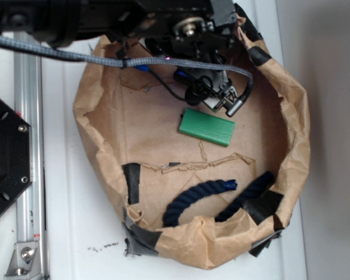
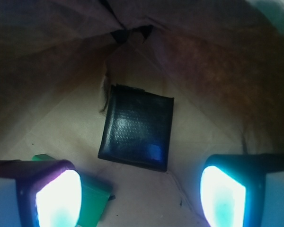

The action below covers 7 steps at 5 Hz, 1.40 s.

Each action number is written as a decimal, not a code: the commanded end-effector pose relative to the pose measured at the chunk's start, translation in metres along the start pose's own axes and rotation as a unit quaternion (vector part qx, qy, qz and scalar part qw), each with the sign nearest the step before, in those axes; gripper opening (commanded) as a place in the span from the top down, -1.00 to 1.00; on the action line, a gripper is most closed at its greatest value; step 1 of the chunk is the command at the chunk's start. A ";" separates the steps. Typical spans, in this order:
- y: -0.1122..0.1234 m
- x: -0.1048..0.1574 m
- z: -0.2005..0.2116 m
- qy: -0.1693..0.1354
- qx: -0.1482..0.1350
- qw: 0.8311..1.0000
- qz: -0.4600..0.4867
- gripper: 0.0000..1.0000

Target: Grab the black box.

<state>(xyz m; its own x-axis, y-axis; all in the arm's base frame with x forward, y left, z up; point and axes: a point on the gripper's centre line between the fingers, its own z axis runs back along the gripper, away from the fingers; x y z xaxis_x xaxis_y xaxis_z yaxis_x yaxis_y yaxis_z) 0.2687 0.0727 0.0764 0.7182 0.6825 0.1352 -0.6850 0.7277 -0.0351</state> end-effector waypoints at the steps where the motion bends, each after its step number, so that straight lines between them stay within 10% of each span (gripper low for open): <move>1: 0.005 0.027 -0.008 -0.026 -0.026 0.999 0.013 -1.00; 7: -0.001 0.048 -0.036 -0.030 0.024 0.999 0.013 -1.00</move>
<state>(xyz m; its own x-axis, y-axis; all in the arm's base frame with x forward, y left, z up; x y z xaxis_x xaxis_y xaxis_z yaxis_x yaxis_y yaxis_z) 0.3079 0.0954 0.0272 0.7039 0.6969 0.1372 -0.7070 0.7060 0.0417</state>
